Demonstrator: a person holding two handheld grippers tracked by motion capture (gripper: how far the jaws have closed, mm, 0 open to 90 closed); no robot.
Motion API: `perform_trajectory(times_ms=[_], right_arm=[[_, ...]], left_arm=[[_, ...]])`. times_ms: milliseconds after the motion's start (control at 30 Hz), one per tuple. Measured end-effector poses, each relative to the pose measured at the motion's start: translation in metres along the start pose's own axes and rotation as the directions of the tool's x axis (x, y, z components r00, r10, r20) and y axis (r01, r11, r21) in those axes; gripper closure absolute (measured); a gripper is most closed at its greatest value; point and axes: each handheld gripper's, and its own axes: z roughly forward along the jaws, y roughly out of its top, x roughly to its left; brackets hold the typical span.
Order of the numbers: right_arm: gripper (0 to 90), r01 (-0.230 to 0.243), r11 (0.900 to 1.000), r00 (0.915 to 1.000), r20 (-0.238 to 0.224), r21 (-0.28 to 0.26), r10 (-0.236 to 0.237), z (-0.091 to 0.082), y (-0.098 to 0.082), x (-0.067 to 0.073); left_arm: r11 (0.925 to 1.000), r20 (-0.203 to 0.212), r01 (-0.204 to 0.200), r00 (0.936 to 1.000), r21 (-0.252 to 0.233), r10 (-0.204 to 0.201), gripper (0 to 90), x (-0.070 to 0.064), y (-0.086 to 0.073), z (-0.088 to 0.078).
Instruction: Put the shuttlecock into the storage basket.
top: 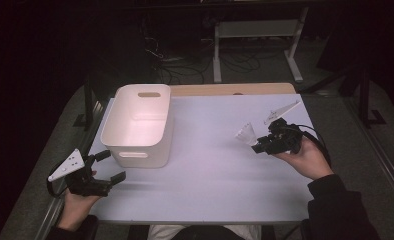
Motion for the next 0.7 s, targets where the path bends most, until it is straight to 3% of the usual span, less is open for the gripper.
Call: perform_trajectory(times_ms=[700], right_arm=[[64.2, 0.036, 0.999, 0.9993, -0.001, -0.026, -0.036, -0.011, 0.028, 0.006]], left_arm=[[1.0000, 0.002, 0.005, 1.0000, 0.005, -0.005, 0.4, 0.000, 0.000, 0.001]])
